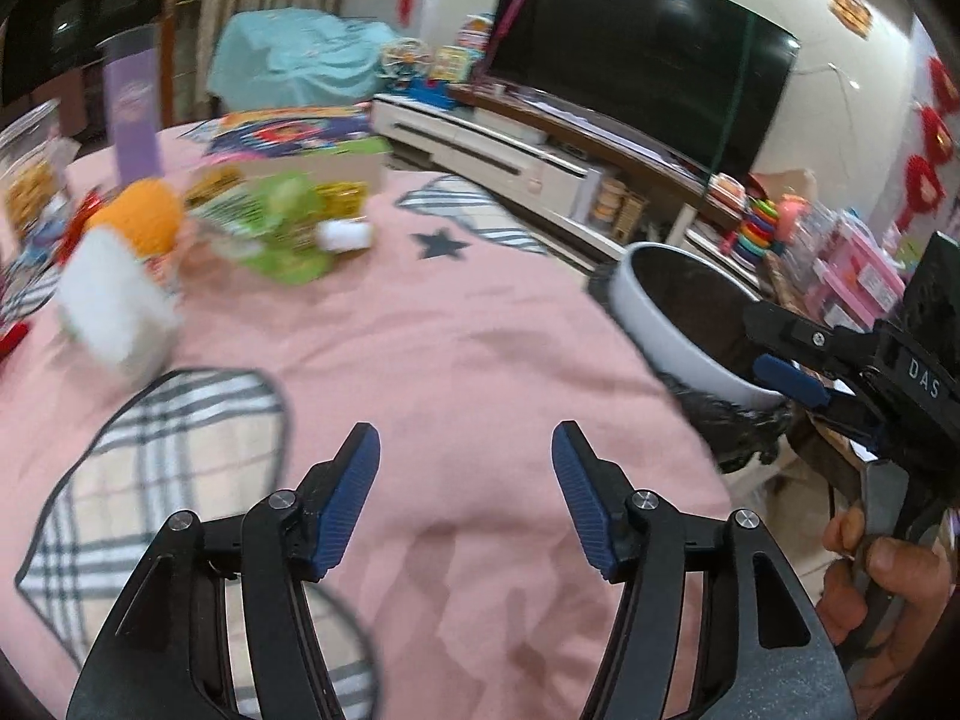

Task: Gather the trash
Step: 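Move both open grippers back toward the table items, then grasp the red snack wrapper with the left gripper while the right grasps the white foam block, then carry the red snack wrapper and white foam block over the trash bin, then open both grippers to drop the wrapper and foam block into the bin, then move both open grippers back toward the items on the table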

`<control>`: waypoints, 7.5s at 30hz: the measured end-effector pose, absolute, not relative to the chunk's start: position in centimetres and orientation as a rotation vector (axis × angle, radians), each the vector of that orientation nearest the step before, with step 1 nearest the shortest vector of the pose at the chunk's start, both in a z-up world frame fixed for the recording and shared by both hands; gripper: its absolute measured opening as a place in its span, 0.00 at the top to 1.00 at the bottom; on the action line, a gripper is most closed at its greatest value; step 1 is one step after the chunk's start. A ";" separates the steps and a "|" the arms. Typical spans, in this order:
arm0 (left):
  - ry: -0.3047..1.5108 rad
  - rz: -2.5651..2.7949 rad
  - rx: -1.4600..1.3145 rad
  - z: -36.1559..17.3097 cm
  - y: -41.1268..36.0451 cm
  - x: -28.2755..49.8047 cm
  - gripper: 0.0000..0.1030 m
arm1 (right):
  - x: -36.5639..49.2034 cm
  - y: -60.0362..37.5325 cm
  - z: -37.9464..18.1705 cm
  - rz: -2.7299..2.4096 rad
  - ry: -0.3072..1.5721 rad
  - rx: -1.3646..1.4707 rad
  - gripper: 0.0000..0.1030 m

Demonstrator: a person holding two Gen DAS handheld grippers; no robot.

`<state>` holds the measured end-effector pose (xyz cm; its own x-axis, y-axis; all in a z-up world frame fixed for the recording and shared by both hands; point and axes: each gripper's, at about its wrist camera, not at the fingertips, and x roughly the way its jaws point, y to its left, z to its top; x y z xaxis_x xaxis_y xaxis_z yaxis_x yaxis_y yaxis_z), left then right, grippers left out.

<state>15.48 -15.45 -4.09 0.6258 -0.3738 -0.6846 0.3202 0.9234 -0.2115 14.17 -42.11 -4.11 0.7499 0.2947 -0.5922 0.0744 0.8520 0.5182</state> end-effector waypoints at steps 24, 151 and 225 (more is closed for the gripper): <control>0.808 -0.166 -0.172 -6.0 -1.3 13.9 0.41 | 15.3 -29.6 -5.4 0.345 0.809 0.459 0.19; 0.687 -0.748 0.089 1.2 -30.8 17.4 0.98 | 14.0 -50.9 -4.8 -0.060 0.738 0.512 0.47; 0.847 -0.216 -0.193 -5.9 -4.9 17.8 0.33 | 18.1 -31.9 -6.0 0.280 0.831 0.454 0.13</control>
<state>17.80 -4.86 -5.88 0.6426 -0.2644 -0.7192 0.1116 0.9609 -0.2535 18.14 -31.93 -6.05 0.6458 0.4104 -0.6438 -0.0630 0.8690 0.4908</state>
